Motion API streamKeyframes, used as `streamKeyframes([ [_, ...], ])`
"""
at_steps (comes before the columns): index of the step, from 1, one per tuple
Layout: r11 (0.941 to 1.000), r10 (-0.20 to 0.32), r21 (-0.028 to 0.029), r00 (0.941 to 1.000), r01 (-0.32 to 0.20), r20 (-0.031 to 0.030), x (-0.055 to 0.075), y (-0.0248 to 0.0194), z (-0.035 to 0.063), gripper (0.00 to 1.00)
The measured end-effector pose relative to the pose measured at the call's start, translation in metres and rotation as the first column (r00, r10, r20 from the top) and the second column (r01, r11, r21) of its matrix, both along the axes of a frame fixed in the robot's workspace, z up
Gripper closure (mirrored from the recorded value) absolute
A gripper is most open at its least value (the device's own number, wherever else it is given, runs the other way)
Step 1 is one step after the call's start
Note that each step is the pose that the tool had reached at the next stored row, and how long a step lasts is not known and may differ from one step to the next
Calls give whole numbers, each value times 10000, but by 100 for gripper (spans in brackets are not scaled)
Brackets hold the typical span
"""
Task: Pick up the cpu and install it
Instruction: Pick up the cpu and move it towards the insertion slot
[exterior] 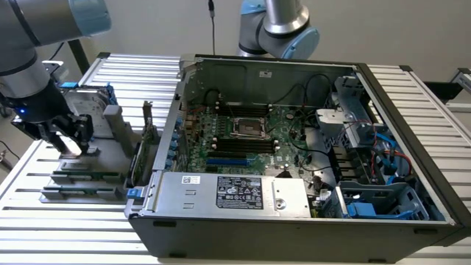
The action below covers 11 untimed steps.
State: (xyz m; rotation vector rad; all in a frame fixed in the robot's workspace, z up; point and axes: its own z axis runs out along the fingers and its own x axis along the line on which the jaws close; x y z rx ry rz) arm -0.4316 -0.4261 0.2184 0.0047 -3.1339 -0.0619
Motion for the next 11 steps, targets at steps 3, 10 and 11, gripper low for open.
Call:
streamKeyframes([
  [3, 10000, -1, -1, 10000, 1, -33, 3, 0, 134, 45],
  [10, 10000, 0, 0, 10000, 0, -81, 31, 0, 452, 45],
  [11, 10000, -1, 1, 10000, 1, -83, 39, 1, 497, 45],
])
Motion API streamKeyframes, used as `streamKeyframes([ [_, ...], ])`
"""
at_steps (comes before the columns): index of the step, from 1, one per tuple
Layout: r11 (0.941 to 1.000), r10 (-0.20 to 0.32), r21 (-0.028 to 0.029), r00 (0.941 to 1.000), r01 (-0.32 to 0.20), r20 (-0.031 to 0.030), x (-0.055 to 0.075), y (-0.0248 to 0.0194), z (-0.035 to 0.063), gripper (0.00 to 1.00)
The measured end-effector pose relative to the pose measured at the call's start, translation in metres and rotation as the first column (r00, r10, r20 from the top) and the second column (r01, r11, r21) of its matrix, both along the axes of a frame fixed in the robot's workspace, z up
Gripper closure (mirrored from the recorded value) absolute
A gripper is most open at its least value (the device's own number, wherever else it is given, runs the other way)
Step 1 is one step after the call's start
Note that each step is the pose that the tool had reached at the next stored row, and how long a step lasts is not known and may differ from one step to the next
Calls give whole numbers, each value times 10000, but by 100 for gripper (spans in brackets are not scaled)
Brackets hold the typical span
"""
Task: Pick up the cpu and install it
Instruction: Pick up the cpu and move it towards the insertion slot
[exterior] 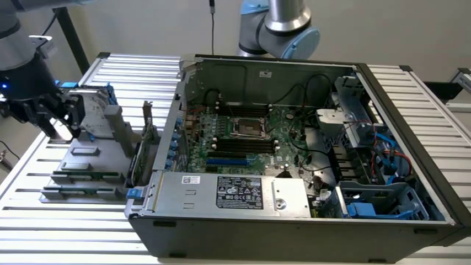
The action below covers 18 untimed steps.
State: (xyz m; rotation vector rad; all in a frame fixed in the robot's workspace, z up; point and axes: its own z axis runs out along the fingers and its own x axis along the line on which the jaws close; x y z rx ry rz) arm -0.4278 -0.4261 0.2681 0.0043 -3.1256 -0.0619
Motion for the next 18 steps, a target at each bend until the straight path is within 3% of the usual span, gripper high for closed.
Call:
streamKeyframes([
  [11, 10000, 0, -1, 10000, 0, -21, 145, 2, 501, 45],
  [18, 10000, 0, 0, 10000, 0, -45, 435, 2, 820, 45],
])
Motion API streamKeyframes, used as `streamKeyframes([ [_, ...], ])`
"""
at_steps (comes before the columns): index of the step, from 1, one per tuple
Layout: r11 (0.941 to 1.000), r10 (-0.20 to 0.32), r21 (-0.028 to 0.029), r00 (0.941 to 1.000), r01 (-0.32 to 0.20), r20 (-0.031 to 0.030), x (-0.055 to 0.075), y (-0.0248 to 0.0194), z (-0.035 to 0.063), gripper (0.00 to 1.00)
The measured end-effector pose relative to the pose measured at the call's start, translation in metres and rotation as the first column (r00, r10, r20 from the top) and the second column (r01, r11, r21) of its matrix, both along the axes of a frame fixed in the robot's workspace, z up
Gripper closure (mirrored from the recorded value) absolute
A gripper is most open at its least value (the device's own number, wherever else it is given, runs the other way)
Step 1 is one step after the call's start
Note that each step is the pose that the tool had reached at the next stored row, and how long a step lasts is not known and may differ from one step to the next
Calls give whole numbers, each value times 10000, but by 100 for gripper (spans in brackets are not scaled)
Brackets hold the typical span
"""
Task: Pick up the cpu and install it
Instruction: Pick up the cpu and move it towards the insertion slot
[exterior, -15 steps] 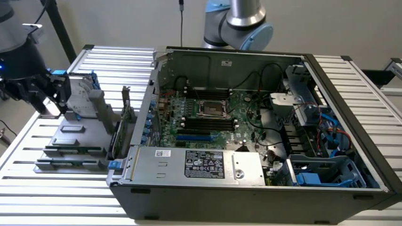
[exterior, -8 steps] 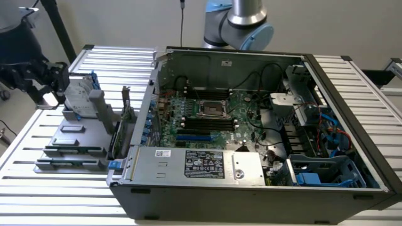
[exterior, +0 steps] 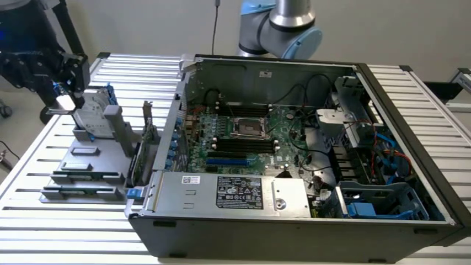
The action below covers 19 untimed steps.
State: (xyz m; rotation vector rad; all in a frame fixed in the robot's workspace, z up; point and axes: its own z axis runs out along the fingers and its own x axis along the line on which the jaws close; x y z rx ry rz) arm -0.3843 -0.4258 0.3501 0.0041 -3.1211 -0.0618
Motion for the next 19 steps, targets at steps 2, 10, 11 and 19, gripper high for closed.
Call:
streamKeyframes([
  [2, 10000, 0, -1, 10000, 0, -7, 90, 1, 91, 45],
  [10, 10000, 0, 2, 10000, 0, -31, 454, 7, 360, 45],
  [11, 10000, 0, 6, 10000, 0, -32, 498, 8, 369, 45],
  [19, 10000, 0, 53, 10000, 0, -31, 862, 27, 416, 45],
])
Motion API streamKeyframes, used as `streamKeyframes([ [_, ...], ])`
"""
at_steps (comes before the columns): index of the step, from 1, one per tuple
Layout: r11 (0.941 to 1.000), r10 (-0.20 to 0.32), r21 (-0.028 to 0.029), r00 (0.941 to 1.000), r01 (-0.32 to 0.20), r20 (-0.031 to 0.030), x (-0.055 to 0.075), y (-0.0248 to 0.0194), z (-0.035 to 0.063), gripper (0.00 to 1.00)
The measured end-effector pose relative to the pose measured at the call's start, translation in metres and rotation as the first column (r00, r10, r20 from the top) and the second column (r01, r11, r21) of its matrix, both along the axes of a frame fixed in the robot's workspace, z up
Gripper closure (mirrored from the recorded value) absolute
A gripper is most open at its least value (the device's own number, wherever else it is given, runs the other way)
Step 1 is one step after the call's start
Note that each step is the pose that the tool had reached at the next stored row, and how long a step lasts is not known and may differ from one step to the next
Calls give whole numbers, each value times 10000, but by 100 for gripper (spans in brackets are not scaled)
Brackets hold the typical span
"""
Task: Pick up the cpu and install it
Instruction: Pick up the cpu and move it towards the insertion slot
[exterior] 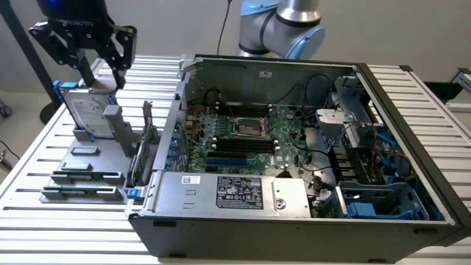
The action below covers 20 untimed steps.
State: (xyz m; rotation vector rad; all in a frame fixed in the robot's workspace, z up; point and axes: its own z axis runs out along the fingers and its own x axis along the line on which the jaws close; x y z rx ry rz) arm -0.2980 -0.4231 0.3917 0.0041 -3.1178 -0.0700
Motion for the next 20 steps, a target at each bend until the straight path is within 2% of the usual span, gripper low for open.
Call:
streamKeyframes([
  [10, 10000, 0, 46, 10000, 0, 1, 454, 29, 45, 45],
  [20, 10000, 0, 59, 10000, 0, 0, 911, 76, 57, 45],
])
